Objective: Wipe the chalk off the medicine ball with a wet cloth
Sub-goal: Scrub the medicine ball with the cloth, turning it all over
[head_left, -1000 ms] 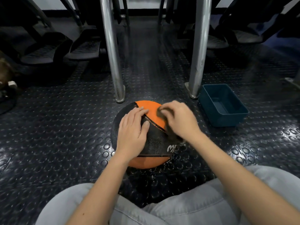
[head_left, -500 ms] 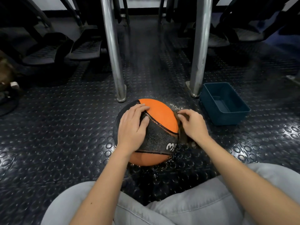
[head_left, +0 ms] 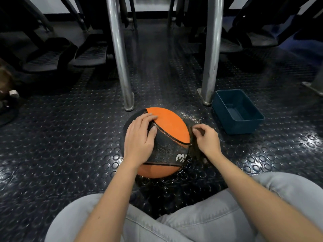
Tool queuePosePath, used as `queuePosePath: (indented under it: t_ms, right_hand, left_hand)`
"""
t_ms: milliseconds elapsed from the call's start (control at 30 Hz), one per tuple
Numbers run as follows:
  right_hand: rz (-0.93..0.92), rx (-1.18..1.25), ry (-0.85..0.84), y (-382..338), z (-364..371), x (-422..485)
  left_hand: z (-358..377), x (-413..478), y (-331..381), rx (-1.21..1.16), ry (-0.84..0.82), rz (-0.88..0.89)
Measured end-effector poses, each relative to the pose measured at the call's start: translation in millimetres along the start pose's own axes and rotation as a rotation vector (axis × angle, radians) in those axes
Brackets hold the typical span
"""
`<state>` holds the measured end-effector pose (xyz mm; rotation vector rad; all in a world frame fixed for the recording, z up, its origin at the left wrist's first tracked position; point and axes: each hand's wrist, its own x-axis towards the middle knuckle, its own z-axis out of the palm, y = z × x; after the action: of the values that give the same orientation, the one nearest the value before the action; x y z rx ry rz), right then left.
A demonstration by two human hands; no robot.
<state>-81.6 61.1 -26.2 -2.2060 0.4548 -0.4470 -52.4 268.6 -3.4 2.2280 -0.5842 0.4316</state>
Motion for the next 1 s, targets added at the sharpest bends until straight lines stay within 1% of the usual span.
queuePosePath:
  t_ms: [33, 67, 100, 167, 200, 233, 300, 333, 433, 467, 500, 567, 600, 633, 667, 700, 767, 800, 833, 900, 933, 1000]
  right_hand:
    - [-0.026, 0.074, 0.019, -9.1, -0.3, -0.1]
    - [-0.102, 0.163, 0.019, -22.7, -1.4, -3.6]
    - [-0.219, 0.220, -0.013, -36.1, -2.2, -9.5]
    - [-0.488, 0.177, -0.130, -42.4, 0.0, -26.1]
    - [-0.568, 0.126, -0.166, -36.2, 2.6, -32.1]
    - [-0.586, 0.100, -0.174, -28.0, 3.6, -32.9]
    - [-0.507, 0.090, -0.138, -12.5, 4.5, -21.5]
    - [-0.432, 0.075, -0.110, -8.0, 4.1, -15.8]
    - [-0.079, -0.027, -0.028, -3.0, -2.2, -1.6]
    - [-0.021, -0.015, 0.008, -6.2, -4.0, -0.2]
    - [-0.054, 0.045, 0.030, -13.8, -4.9, -2.4]
    - [-0.283, 0.179, -0.006, -36.9, -5.4, -11.7]
    - [-0.410, 0.172, -0.048, -43.9, -4.0, -16.6]
    - [-0.487, 0.132, -0.083, -43.0, -1.4, -19.5]
    - [-0.478, 0.085, -0.101, -35.3, -0.4, -18.3]
    - [-0.388, 0.046, -0.095, -26.7, -2.2, -13.3]
    - [-0.127, -0.059, -0.069, -13.6, -10.7, -0.8]
    - [-0.060, -0.073, -0.042, -11.6, -15.3, 2.5]
    - [-0.082, -0.026, -0.015, -16.1, -17.6, 4.8]
    - [-0.296, 0.126, -0.025, -42.6, -18.7, -1.1]
    - [-0.415, 0.136, -0.075, -54.0, -16.1, -7.5]
    - [-0.568, 0.028, -0.188, -63.8, -7.0, -22.2]
  left_hand:
    - [-1.6, -1.7, -2.8, -0.009, 0.013, -0.007]
    - [-2.9, -2.4, -5.2, -0.021, 0.026, -0.018]
    - [-4.0, -2.3, -7.9, -0.037, 0.044, -0.035]
    - [-5.5, 0.8, -11.3, -0.074, 0.059, -0.065]
    - [-6.0, 1.8, -12.7, -0.090, 0.060, -0.074]
    - [-5.9, 3.2, -13.8, -0.102, 0.057, -0.072]
    - [-3.4, 6.1, -12.0, -0.102, 0.043, -0.055]
    - [-1.2, 7.3, -9.7, -0.085, 0.032, -0.046]
    - [4.9, 6.4, -1.0, -0.018, 0.029, -0.034]
    - [5.9, 4.6, 0.6, -0.002, 0.032, -0.030]
    - [5.9, 1.9, 1.0, 0.008, 0.036, -0.025]
    - [4.5, -3.3, -1.6, 0.008, 0.045, -0.008]
    - [3.6, -4.6, -2.3, -0.001, 0.040, -0.001]
    - [2.8, -4.6, -2.7, -0.014, 0.031, 0.003]
    - [3.0, -4.0, -2.1, -0.034, 0.027, 0.005]
    - [3.0, -3.1, -1.3, -0.053, 0.031, 0.006]
    - [3.3, -1.9, 1.2, -0.086, 0.053, -0.002]
    - [3.6, -1.8, 1.3, -0.119, 0.059, -0.011]
    - [2.9, -1.4, 1.0, -0.163, 0.071, -0.030]
    - [1.9, -1.2, 4.0, -0.249, 0.096, -0.093]
    - [3.2, -0.7, 5.9, -0.226, 0.111, -0.123]
    - [9.3, -2.3, 9.6, 0.006, 0.152, -0.200]
